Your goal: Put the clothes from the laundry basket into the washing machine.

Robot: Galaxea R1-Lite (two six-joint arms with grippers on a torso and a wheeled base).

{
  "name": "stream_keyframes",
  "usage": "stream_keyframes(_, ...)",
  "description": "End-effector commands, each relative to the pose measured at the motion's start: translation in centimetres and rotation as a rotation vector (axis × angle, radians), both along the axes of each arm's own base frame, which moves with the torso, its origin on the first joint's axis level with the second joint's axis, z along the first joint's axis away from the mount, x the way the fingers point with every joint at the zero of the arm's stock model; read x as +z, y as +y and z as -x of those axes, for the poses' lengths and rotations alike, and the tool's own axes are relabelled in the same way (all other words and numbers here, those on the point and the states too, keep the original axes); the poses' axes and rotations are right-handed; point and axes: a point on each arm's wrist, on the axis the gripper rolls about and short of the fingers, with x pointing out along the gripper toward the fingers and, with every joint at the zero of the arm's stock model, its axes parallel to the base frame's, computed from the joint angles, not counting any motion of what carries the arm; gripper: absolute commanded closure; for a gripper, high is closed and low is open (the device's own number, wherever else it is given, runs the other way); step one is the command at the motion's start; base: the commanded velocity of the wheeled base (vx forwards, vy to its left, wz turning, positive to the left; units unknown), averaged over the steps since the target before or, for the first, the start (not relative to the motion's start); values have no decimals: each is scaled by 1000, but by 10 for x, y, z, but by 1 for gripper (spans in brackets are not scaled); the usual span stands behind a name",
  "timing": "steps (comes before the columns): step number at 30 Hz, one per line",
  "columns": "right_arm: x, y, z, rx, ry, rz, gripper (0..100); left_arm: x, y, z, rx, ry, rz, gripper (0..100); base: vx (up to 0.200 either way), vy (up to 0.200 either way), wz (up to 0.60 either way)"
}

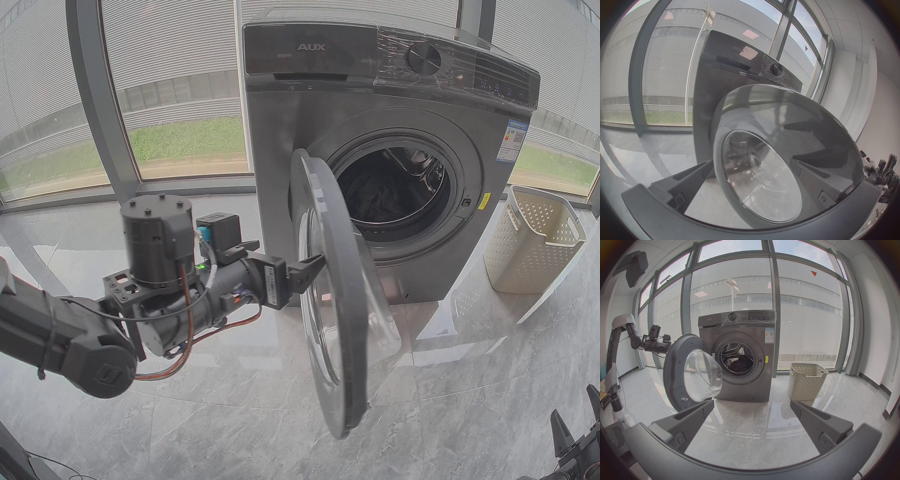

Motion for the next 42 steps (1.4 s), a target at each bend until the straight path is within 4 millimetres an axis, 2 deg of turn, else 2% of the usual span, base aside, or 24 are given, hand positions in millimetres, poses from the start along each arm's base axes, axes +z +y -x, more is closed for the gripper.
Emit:
stream_keyframes(1,-3,0,1,0,-6,1,0,-10,-30,-16,-34,17,17,0,0,0,0)
stream_keyframes(4,-3,0,1,0,-8,1,0,-10,-39,-26,-36,7,29,0,0,0,0)
stream_keyframes(8,-3,0,1,0,-8,1,0,-14,-58,-49,-40,-9,46,0,0,0,0)
stream_keyframes(9,-3,0,1,0,-8,1,0,-14,-58,-49,-40,-9,46,0,0,0,0)
stream_keyframes(10,-3,0,1,0,-8,-1,0,-15,-70,-63,-35,-21,80,0,0,0,0)
stream_keyframes(14,-3,0,1,2,-6,-1,0,-7,-85,-85,19,-44,197,0,0,0,0)
stream_keyframes(17,-3,0,1,2,-6,-1,0,-4,-87,-94,62,-49,239,0,0,0,0)
stream_keyframes(21,-3,0,1,0,-6,-1,0,-16,-81,-90,77,-6,212,0,0,0,0)
stream_keyframes(25,-3,0,1,2,-6,-2,0,-10,-55,-57,78,31,174,0,0,0,0)
stream_keyframes(26,-3,0,1,0,-6,-2,0,-10,-54,-55,78,34,171,0,0,0,0)
stream_keyframes(27,-3,0,1,0,-6,-1,0,-8,-38,-32,70,51,145,0,0,0,0)
stream_keyframes(28,-3,0,1,0,-8,-1,0,-7,-35,-27,68,52,142,0,0,0,0)
stream_keyframes(30,-3,0,1,0,-8,-1,0,3,0,15,62,48,101,0,0,0,0)
stream_keyframes(32,-3,0,1,0,-6,-1,0,3,24,41,61,29,57,0,0,0,0)
stream_keyframes(33,-3,0,1,0,-6,-1,0,3,30,47,61,24,48,0,0,0,0)
stream_keyframes(34,-3,0,1,0,-8,-1,0,4,47,65,63,-2,23,0,0,0,0)
stream_keyframes(36,-3,0,1,0,-8,1,0,2,68,91,57,-34,-10,0,0,0,0)
stream_keyframes(39,-3,0,1,2,-8,1,0,-9,97,118,79,-61,-68,0,0,0,0)
stream_keyframes(40,-3,0,1,2,-6,1,0,-11,102,121,89,-64,-75,0,0,0,0)
stream_keyframes(41,-3,0,1,0,-8,1,0,-17,118,129,131,-75,-98,0,0,0,0)
stream_keyframes(42,-3,0,1,0,-8,1,0,-17,119,130,133,-75,-98,0,0,0,0)
